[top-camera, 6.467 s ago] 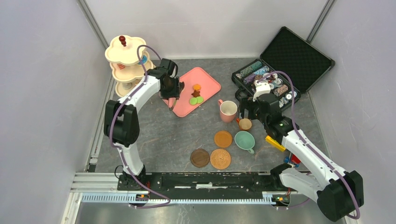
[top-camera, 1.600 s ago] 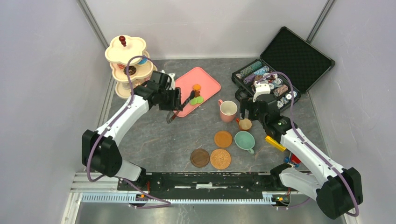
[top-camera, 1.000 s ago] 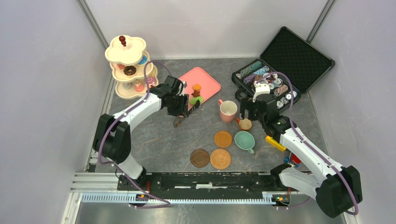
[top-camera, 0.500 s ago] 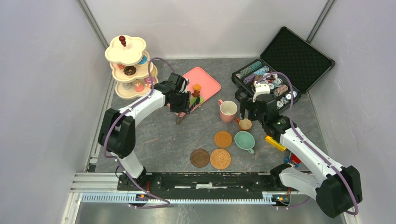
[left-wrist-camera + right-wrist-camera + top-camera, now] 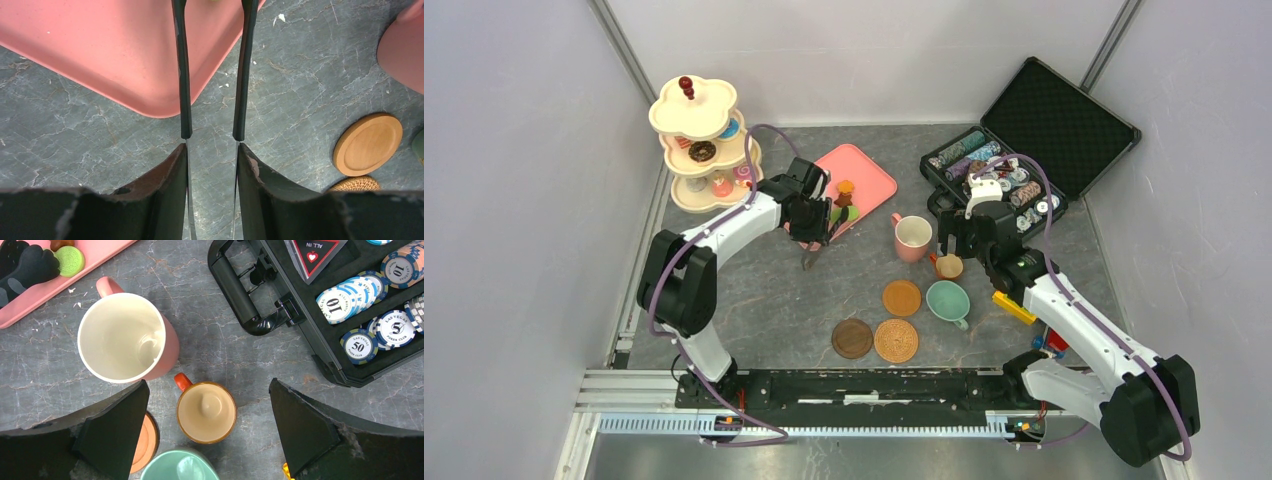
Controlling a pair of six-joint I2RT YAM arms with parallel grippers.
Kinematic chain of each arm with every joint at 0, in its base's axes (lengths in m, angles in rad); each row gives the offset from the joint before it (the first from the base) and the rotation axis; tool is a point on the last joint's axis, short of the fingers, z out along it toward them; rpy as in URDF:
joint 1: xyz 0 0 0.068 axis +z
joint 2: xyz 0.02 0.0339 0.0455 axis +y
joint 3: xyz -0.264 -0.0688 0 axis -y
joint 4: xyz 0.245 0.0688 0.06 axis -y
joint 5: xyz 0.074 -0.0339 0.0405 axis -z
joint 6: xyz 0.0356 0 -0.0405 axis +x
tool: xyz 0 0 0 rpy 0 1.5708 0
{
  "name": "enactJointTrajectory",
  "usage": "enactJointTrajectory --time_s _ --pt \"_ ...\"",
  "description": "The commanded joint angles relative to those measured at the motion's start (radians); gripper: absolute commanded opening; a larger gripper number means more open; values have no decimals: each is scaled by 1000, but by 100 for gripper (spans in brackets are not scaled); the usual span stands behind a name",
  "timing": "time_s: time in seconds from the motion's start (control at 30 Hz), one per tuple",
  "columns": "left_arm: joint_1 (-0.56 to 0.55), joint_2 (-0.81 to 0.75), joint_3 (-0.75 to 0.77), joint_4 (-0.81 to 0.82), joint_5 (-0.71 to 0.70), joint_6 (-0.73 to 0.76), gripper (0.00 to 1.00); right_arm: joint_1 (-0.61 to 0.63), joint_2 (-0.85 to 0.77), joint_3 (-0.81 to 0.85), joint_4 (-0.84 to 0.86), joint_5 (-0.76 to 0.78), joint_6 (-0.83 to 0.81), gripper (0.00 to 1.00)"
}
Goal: Serve the afternoon tea
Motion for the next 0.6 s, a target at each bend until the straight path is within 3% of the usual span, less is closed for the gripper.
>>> enactJointTrajectory --time_s 0.0,0.37,0.57 --pt "-5 -45 55 6 -46 -31 33 4 -2 21 21 2 10 98" --pt "-3 -154 204 -138 -226 50 25 3 -2 19 25 -2 12 98" --pt "9 -184 372 -236 -375 123 24 3 -9 20 26 -3 12 98"
